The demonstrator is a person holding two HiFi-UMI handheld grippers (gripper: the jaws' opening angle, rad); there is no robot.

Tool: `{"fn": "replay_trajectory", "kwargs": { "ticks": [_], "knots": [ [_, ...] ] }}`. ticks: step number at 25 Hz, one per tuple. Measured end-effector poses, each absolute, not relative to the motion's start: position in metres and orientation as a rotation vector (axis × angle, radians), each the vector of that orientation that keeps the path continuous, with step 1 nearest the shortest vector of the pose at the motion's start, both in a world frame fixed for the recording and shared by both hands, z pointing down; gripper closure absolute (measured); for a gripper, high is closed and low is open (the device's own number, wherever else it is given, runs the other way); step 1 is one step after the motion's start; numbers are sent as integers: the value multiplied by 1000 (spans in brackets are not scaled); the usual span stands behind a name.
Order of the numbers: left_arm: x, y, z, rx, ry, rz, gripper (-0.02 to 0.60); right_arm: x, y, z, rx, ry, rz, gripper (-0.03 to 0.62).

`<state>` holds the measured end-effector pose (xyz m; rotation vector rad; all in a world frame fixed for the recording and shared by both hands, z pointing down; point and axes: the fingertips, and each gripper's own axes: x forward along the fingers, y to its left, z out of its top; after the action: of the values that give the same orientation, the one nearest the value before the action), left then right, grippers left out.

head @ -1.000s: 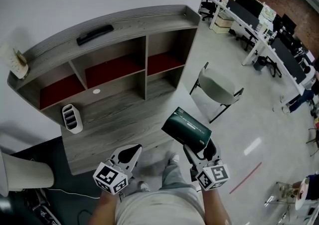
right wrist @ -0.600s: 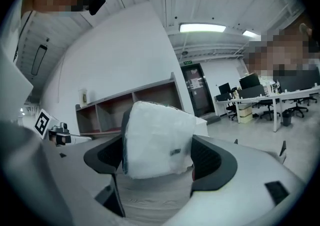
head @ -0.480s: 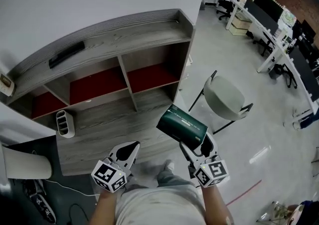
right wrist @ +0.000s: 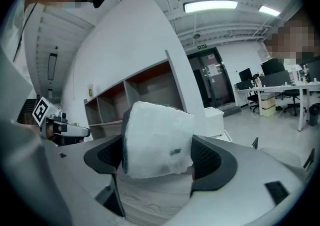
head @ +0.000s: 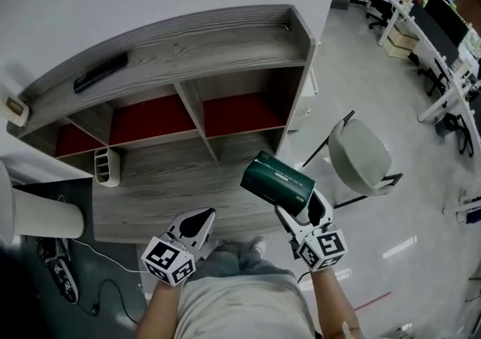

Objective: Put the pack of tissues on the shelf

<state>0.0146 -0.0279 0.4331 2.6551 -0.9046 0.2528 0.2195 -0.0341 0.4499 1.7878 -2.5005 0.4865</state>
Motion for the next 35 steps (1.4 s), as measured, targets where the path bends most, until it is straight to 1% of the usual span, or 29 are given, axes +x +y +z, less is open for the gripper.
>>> {"fn": "replay_trajectory", "kwargs": {
  "ticks": [11, 23, 35],
  "knots": [
    [6, -57, 453, 2572, -954, 293, 568, 205, -95, 528, 1588, -2457, 529, 154],
    [-36, -91, 482, 2496, -1005, 319, 568, 172, -164, 618, 1435, -2375, 579, 154],
    [-71, -103, 511, 2443, -1004, 334, 568, 142, -207, 680, 1288, -2341, 536, 154]
  ]
}}
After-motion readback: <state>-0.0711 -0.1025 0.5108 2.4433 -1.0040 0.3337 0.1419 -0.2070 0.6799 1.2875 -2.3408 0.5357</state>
